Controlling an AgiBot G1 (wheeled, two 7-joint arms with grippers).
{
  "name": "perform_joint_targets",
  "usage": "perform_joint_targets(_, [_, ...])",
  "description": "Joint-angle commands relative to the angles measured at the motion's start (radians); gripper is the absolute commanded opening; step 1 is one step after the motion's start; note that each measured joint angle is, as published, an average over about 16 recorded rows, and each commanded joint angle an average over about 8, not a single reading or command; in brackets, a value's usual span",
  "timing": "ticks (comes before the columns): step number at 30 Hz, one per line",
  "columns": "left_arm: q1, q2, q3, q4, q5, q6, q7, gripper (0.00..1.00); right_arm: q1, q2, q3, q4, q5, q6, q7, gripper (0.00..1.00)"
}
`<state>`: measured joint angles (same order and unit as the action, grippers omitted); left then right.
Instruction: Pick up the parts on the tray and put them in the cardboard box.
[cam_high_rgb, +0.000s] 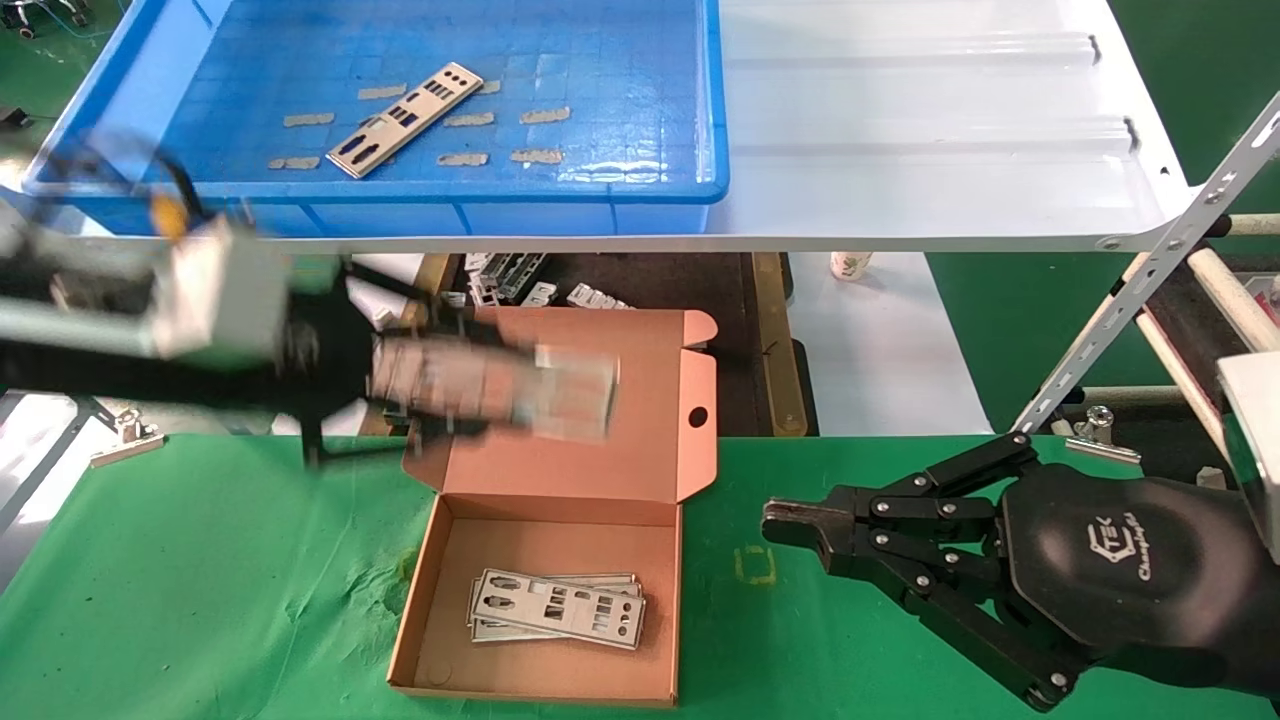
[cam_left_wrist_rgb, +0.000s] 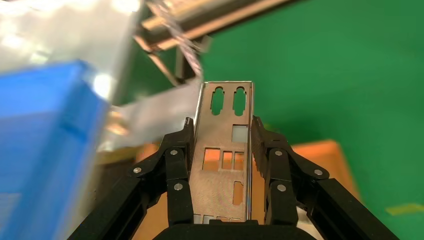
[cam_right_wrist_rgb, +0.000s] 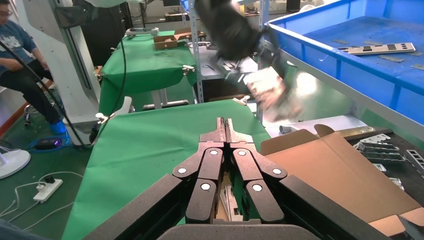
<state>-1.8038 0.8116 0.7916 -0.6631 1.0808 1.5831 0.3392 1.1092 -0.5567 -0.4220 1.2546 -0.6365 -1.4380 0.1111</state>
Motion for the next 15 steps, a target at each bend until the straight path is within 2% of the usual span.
perform_joint_targets(1, [0.027, -0.015, 0.05, -0.049, -0.017, -0.007, -0.01, 0.0, 0.0, 0.0, 0.0, 0.0, 0.0, 0.0, 0.0, 0.0])
perform_joint_targets(15, [0.22, 0.071, 0.145, -0.041, 0.063, -0.155, -0.021, 0.0, 0.0, 0.0, 0.0, 0.0, 0.0, 0.0, 0.0, 0.0])
